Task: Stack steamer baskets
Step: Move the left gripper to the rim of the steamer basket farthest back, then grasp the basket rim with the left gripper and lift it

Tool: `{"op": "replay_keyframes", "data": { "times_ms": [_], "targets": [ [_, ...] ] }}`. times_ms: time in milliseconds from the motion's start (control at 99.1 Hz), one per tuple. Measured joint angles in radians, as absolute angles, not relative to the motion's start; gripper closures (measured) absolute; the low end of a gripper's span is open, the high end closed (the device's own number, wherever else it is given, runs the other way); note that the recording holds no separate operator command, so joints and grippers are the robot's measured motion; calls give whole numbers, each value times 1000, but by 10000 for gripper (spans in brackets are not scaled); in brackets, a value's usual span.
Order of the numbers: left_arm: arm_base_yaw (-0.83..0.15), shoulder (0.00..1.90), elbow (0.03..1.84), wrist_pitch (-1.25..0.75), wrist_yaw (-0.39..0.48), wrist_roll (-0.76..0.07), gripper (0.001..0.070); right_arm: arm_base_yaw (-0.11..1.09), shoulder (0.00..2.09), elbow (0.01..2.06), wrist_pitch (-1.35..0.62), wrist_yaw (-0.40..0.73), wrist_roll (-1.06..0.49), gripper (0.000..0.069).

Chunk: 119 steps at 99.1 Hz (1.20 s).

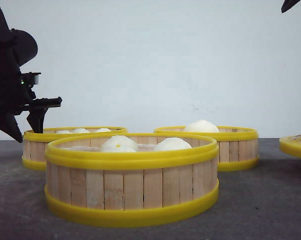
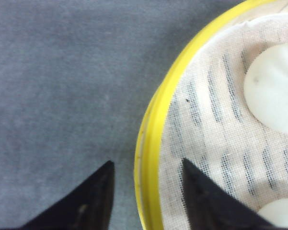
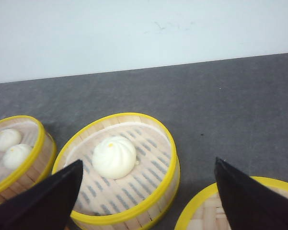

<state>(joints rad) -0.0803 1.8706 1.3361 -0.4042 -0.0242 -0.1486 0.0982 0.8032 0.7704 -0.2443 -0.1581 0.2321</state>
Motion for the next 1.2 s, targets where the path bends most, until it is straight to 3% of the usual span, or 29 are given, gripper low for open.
{"op": "replay_keyframes", "data": {
  "times_ms": [353,787,1080,1201],
  "targets": [
    [-85,1875,1336,-413,-29,-179,672,98,803,770,-244,-158,232,146],
    [-64,1873,1427,-499,18,-189,680,98,802,770,-247,-158,232,146],
    [-38,1673,1464,-558,146,-197,680,99,792,804,-252,-158,232,146],
    [-46,1555,1472,-634,237,-195,680,98,791,811,-253,-158,232,146]
  ]
}}
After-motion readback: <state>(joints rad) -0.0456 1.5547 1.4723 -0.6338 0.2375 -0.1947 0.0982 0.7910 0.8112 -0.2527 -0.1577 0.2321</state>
